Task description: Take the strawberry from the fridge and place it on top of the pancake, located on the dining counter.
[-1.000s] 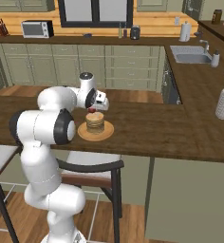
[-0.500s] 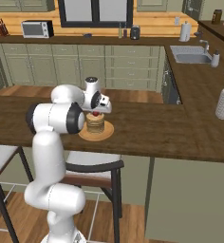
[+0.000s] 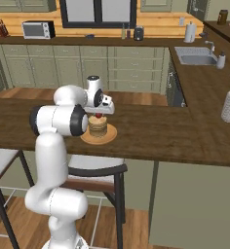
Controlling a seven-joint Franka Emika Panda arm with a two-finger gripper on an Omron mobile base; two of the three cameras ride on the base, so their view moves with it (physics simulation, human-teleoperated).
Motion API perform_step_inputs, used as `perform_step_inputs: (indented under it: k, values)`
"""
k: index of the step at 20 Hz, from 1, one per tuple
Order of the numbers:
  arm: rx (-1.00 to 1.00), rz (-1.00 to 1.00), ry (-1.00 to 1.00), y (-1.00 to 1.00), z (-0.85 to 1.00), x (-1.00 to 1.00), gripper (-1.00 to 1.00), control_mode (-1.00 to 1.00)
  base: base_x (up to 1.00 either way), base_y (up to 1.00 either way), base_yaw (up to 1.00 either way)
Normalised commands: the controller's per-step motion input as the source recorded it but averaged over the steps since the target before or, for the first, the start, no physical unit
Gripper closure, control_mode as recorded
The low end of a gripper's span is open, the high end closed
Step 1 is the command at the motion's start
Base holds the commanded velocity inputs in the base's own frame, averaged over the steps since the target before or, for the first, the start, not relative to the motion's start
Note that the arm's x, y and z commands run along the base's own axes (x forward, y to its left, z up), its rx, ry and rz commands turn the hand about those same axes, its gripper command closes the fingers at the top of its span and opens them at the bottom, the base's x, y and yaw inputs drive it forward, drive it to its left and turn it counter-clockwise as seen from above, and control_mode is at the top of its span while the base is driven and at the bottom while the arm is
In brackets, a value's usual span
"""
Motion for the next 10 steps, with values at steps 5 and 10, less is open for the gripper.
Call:
perform_step_inputs:
  k: [5, 10]
  values:
    - [0.0, 0.0, 0.0, 0.06, -0.06, -0.01, 1.0, -1.0, 0.0, 0.0, 0.0]
    - [0.0, 0.0, 0.0, 0.02, -0.12, 0.0, -1.0, -1.0, 0.0, 0.0, 0.0]
